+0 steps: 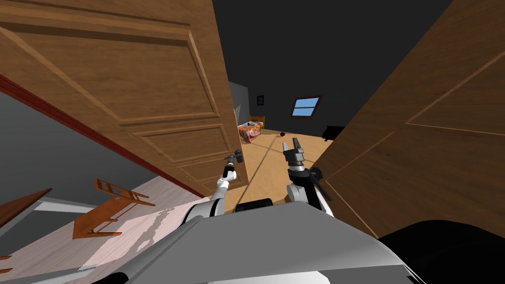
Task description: Push the door open
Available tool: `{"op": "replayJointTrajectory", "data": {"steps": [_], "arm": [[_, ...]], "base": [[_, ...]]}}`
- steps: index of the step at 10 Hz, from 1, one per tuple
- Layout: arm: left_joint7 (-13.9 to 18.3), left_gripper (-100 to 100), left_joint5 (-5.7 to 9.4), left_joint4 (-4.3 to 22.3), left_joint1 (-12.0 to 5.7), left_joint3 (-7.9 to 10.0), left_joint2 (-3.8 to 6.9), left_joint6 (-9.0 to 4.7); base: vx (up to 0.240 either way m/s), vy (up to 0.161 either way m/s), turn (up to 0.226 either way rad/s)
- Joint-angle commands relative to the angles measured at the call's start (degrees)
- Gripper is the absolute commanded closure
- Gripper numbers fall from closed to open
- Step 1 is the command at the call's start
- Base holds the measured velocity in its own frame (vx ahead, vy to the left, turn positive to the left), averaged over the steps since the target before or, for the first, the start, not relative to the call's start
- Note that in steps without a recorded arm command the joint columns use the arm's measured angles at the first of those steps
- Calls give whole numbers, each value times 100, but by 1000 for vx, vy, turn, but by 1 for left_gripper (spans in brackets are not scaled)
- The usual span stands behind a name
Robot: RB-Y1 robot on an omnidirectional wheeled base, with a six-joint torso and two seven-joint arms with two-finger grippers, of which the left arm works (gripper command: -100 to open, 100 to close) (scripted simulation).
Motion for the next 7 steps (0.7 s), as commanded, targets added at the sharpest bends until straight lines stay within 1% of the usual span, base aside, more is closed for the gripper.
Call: {"op": "replayJointTrajectory", "data": {"steps": [1,2,5,7], "arm": [[-74,100,122,-38,-21,-18,160,-69],[-125,100,196,-27,-27,-57,184,-80],[-206,100,311,-10,-38,-118,211,-98],[-318,100,473,14,-52,-203,225,-122]], "base": [[126,25,64],[120,25,74],[89,15,65],[103,8,119]]}}
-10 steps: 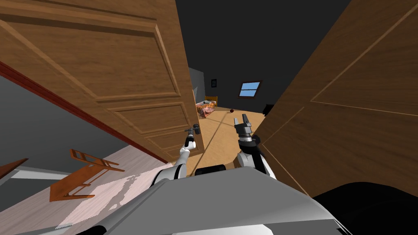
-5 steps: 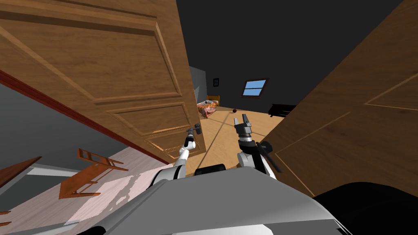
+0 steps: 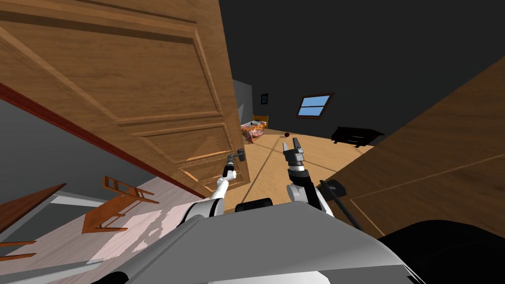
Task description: Push the door open
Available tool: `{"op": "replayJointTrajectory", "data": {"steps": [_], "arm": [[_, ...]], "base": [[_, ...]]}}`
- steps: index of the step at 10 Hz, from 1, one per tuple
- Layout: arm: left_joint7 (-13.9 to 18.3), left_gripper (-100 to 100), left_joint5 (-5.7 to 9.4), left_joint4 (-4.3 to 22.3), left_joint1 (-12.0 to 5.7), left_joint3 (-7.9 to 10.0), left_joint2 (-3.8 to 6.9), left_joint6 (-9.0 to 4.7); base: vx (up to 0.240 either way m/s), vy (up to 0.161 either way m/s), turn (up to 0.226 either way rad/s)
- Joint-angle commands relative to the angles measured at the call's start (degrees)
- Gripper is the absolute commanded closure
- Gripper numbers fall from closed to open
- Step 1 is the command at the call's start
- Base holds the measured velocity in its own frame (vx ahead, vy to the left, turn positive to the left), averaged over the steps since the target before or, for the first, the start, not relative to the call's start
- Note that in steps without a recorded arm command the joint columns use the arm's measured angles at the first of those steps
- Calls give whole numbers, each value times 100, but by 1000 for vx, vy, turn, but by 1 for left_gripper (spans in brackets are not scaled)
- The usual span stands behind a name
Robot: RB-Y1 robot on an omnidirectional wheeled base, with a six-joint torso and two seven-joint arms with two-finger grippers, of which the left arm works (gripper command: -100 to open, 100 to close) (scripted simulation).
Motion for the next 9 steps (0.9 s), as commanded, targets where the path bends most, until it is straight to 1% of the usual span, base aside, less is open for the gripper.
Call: {"op": "replayJointTrajectory", "data": {"steps": [1,2,3,5,6,7,9], "arm": [[-106,100,154,-1,-15,17,123,-93],[-163,100,236,11,-22,-26,112,-105],[-163,100,236,11,-22,-26,112,-105],[-275,100,396,35,-36,-110,71,-130],[-301,100,434,41,-40,-130,55,-135],[-353,100,508,52,-46,-170,22,-147],[-488,100,703,80,-64,-272,-100,-176]], "base": [[125,-14,138],[132,-20,159],[90,-13,23],[94,-22,96],[87,-31,116],[96,-44,155],[122,-105,189]]}}
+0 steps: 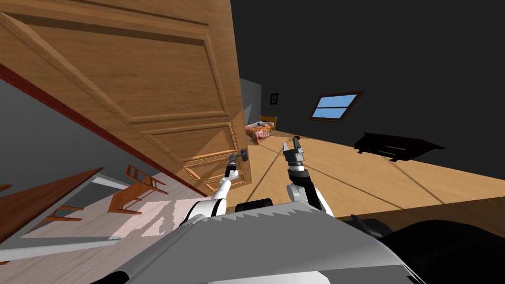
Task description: Push the door open
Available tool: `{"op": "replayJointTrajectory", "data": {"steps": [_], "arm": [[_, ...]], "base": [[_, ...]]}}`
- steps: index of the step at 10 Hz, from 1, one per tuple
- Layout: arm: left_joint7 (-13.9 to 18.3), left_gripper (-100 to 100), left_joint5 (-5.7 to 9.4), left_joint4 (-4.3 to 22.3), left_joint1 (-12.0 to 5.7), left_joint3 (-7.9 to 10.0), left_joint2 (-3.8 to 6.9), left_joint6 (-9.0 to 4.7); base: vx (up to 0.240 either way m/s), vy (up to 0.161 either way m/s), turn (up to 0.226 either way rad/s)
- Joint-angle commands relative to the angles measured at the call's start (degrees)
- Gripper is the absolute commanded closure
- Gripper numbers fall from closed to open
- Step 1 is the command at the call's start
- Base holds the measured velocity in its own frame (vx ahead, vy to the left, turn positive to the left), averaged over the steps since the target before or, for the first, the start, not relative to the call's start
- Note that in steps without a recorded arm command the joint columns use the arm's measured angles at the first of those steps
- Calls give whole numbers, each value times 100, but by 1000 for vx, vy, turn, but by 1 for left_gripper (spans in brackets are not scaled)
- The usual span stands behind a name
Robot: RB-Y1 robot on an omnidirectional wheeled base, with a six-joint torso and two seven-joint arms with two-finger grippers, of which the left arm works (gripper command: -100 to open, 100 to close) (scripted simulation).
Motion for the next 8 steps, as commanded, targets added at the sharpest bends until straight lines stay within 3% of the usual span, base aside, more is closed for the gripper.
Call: {"op": "replayJointTrajectory", "data": {"steps": [1,4,5,6,8], "arm": [[-80,100,127,23,-31,-9,6,-72],[-170,100,257,42,-43,-77,-127,-91],[-138,100,252,84,-68,-18,-16,-130],[-147,100,269,81,-59,-3,72,-134],[-151,100,279,81,-59,-18,149,-133]], "base": [[104,-163,166],[48,-192,128],[-16,-84,85],[65,93,63],[118,133,-12]]}}
